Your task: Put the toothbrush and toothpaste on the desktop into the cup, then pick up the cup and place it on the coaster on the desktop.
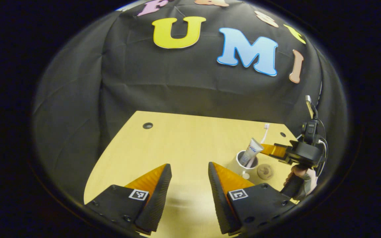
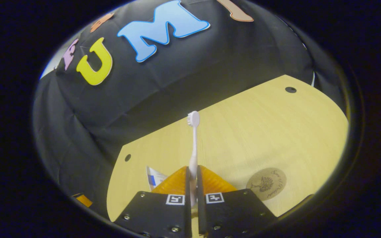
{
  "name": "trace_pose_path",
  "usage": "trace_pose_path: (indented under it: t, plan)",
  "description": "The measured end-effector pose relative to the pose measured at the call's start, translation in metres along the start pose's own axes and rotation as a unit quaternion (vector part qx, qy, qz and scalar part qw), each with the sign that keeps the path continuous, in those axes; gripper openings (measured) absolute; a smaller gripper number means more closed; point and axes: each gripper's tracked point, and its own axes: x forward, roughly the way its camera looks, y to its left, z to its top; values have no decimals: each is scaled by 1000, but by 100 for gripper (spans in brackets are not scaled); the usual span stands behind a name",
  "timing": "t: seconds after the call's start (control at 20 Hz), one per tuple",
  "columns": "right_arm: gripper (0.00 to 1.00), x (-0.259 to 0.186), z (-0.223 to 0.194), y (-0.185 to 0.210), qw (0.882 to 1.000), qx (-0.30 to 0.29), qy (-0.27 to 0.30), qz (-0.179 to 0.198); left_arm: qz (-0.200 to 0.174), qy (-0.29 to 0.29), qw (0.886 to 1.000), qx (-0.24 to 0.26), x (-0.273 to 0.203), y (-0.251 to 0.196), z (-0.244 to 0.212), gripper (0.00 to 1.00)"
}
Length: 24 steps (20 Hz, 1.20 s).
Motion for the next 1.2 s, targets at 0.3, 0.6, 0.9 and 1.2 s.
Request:
trace_pose_path:
  t: [0.3,0.6,0.9,1.2]
  plan:
    - [12,-20,-14,3,1000,-8,10,15,-58,27,998,17,22,-50,-7,69]
    - [12,-42,-9,0,1000,-8,10,25,-107,84,990,47,47,-95,-36,73]
    - [12,-64,-2,-44,1000,6,2,-5,-146,150,974,85,67,-132,-60,73]
    - [12,-84,-5,-106,998,45,1,-53,-146,244,951,125,91,-138,-94,57]
